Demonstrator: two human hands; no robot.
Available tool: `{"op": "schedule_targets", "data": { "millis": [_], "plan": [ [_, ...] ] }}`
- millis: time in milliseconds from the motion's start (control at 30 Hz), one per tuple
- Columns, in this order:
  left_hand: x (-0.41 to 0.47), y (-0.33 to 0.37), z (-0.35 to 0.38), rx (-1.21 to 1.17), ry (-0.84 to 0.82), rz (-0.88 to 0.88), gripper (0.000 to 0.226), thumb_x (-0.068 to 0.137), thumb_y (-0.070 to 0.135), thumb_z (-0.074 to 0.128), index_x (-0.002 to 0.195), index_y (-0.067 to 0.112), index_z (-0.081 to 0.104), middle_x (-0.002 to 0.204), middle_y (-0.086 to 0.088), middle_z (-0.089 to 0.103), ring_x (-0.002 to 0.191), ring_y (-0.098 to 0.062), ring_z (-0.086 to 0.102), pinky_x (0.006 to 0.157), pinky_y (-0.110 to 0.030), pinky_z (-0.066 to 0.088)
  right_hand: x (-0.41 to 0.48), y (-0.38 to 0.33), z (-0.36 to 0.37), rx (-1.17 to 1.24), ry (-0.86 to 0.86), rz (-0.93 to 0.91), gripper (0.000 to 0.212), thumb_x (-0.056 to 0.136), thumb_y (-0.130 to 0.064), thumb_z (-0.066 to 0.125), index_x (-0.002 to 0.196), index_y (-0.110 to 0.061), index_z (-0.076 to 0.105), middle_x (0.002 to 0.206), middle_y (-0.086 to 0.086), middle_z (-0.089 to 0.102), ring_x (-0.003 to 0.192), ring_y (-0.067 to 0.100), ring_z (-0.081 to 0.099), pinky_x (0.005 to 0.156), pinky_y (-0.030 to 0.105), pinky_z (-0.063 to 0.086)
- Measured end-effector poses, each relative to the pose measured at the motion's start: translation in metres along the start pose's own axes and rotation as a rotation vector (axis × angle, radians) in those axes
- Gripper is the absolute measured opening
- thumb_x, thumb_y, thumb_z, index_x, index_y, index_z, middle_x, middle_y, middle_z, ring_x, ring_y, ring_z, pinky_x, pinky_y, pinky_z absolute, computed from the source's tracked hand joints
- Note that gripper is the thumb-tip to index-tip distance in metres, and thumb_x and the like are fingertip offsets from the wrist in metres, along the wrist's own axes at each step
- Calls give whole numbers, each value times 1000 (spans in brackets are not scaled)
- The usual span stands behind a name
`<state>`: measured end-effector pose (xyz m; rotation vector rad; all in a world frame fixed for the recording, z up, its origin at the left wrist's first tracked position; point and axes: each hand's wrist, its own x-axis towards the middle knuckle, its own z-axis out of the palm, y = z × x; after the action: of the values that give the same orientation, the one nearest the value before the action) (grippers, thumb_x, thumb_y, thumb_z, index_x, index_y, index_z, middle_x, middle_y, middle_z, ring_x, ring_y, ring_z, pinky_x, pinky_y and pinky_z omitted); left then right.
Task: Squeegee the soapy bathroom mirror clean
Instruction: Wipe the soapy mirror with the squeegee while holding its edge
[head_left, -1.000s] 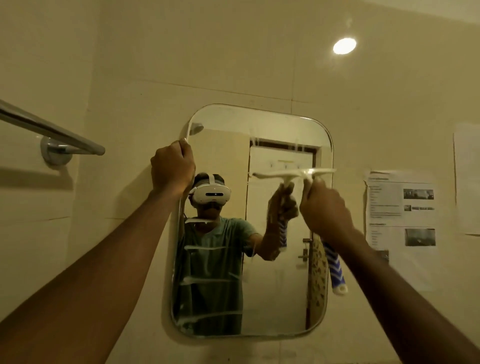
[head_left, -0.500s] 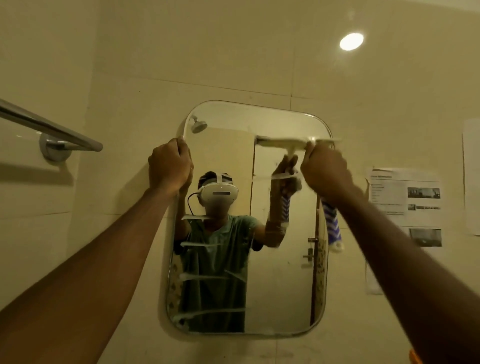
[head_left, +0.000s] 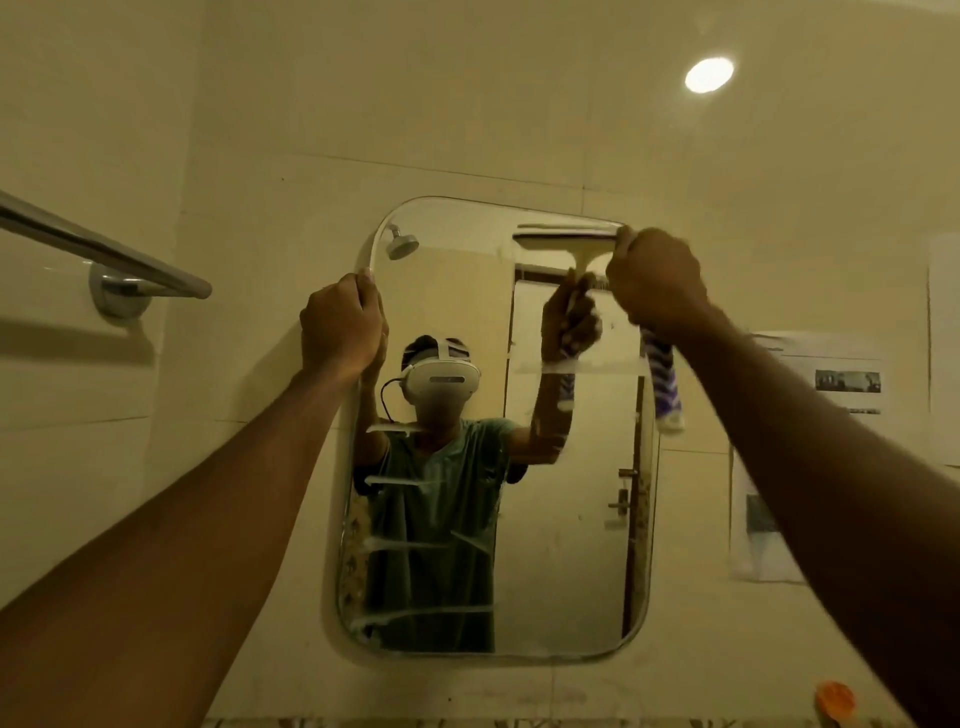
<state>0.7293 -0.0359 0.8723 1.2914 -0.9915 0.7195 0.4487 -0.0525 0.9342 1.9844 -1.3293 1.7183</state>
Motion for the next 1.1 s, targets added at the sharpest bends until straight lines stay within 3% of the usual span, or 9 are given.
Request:
{"op": "schedule_targets", "data": {
  "millis": [133,300,367,500,633,800,967,1100],
  "plan": [
    [3,-4,2,-3,11,11,47,105,31,30,90,3,64,76,-9,62,66,-15,50,63,-27,36,13,-3,9,34,15,50,40,103,-39,28,94,-10,55,72,2,56,63,19,60,56,30,51],
    [5,-9,5,-6,29,38,46,105,31,31,85,5,62,70,-4,55,63,-17,49,62,-28,33,-62,28,43,51,-26,21,29,102,-34,36,95,-13,53,68,0,57,53,11,55,46,25,40],
    [4,-9,6,-13,32,41,44,105,31,31,81,8,60,69,-3,54,59,-15,46,55,-25,32,-96,37,53,62,-49,22,27,102,-34,37,100,-12,52,68,1,60,53,11,57,46,23,40],
    [3,-11,7,-44,39,66,46,105,30,31,80,6,61,64,0,51,53,-10,45,48,-15,28,-117,37,46,-12,-113,70,32,103,-32,34,89,-12,55,66,-1,55,54,10,53,48,22,39],
    [4,-11,5,-49,37,87,48,105,29,30,83,3,63,67,-1,52,57,-14,49,50,-20,30,-62,8,26,6,-27,32,50,104,-39,27,80,-9,59,66,5,58,58,20,58,64,38,55],
    [5,-15,5,-57,31,109,48,105,30,30,86,2,64,74,-11,64,61,-16,49,62,-25,35,-19,-17,25,47,40,10,44,104,-38,29,75,-16,54,65,3,58,50,15,56,52,33,54],
    [7,-15,5,-74,36,124,48,105,30,31,86,1,65,80,-15,69,65,-20,56,63,-27,37,-102,23,61,27,-10,12,34,104,-34,32,86,-16,54,60,-4,52,42,4,45,38,15,34],
    [4,-22,0,-106,-13,167,49,105,32,32,86,1,65,72,-14,66,60,-22,56,60,-27,42,-162,49,81,26,-41,73,34,101,-41,35,94,-16,56,66,-3,59,54,10,58,48,28,52]
  ]
}}
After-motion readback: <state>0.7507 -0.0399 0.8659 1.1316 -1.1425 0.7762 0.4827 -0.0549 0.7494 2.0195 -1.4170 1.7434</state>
